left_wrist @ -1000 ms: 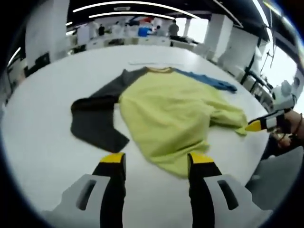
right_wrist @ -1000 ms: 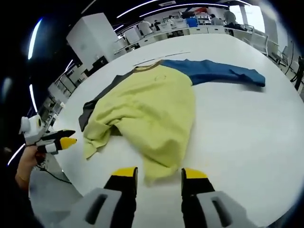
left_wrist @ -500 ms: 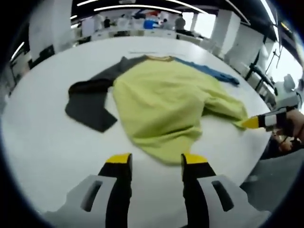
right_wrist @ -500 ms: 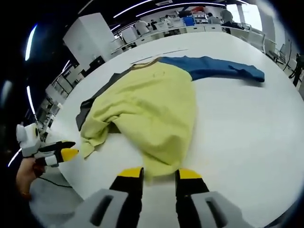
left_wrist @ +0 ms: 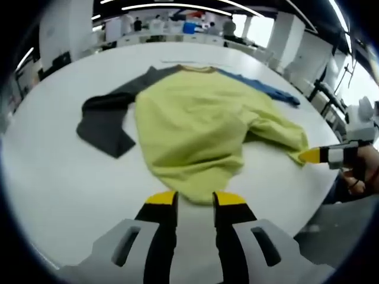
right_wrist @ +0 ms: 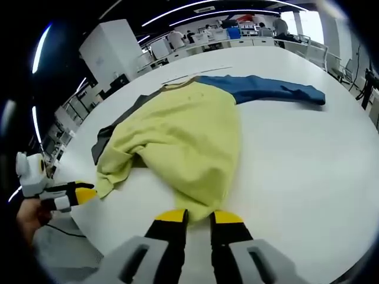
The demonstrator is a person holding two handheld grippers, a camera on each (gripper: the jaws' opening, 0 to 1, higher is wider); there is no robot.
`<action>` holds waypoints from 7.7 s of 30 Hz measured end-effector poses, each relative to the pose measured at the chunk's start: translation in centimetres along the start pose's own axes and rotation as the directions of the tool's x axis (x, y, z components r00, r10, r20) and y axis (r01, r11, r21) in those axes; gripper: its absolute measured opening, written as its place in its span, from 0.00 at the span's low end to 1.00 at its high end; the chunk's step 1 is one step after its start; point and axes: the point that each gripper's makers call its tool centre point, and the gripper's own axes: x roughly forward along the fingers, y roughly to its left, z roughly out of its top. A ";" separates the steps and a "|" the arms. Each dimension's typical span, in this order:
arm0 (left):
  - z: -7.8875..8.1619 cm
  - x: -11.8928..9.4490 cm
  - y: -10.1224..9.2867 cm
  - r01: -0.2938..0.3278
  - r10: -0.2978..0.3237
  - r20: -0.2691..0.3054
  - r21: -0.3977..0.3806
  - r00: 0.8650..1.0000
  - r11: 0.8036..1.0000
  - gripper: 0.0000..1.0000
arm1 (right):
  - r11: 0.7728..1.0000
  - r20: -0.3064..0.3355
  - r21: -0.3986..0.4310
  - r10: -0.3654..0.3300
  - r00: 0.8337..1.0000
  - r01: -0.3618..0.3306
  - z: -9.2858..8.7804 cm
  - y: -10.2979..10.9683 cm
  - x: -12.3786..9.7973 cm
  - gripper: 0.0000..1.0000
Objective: Fold the garment on the visible template until the final outline fits inside the template.
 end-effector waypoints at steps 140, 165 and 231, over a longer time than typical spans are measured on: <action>-5.0 -3.3 5.8 0.042 -0.013 -0.362 0.073 0.932 0.996 0.01 | 0.991 -0.205 -0.130 -0.041 0.978 0.014 -3.0 -4.7 -3.8 0.00; -2.2 -4.8 5.0 0.024 -0.007 -0.160 0.105 0.987 0.994 0.55 | 0.992 -0.080 -0.125 -0.045 0.996 0.034 0.1 -5.5 -5.4 0.36; 4.6 -4.9 2.5 0.073 -0.091 0.070 0.226 0.993 0.971 0.94 | 0.806 0.047 -0.563 -0.192 0.980 0.185 15.9 -17.9 3.7 0.10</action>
